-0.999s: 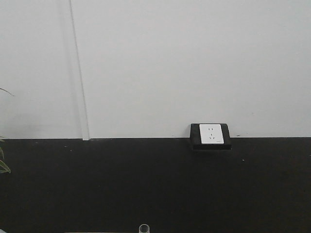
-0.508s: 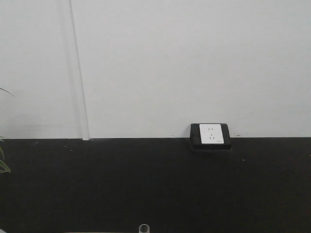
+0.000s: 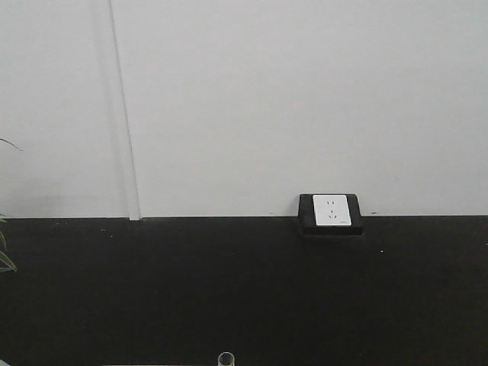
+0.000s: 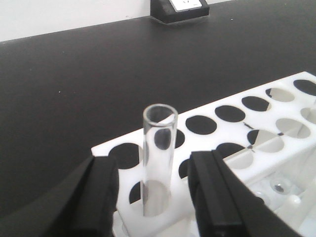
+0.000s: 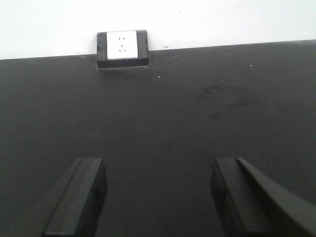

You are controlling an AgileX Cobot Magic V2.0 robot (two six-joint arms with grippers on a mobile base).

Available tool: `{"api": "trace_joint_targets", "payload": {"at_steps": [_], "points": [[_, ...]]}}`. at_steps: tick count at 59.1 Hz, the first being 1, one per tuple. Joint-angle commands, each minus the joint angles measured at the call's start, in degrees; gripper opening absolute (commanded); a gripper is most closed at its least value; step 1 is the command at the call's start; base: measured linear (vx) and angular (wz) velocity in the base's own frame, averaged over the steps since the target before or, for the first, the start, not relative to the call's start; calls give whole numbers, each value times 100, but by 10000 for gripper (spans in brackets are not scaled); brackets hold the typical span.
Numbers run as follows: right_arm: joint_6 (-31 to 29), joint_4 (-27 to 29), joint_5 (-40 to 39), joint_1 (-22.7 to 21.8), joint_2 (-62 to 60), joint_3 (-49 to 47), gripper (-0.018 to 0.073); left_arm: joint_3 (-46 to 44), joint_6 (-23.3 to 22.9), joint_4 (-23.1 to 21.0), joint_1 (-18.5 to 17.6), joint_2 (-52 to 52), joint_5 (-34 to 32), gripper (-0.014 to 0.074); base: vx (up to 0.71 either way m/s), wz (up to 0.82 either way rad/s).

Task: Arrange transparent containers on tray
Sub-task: 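Lift the clear tube up out of the rack with the left gripper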

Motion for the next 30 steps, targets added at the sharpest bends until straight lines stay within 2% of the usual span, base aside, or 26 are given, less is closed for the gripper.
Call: {"api": "trace_joint_targets", "payload": {"at_steps": [1,10,30], "points": [[-27,-76,-433,-17,42,-194,523,-110,-4,-92,-37,-113,-551,454,0,0],[-27,-70,-433,-17,42,-194,523,-140,-4,-92,-37,-72,-813,454,0,0],[-27,-70,-433,-17,42,-194,523,-505,-12,-44,-37,562,-785,454,0,0]]}}
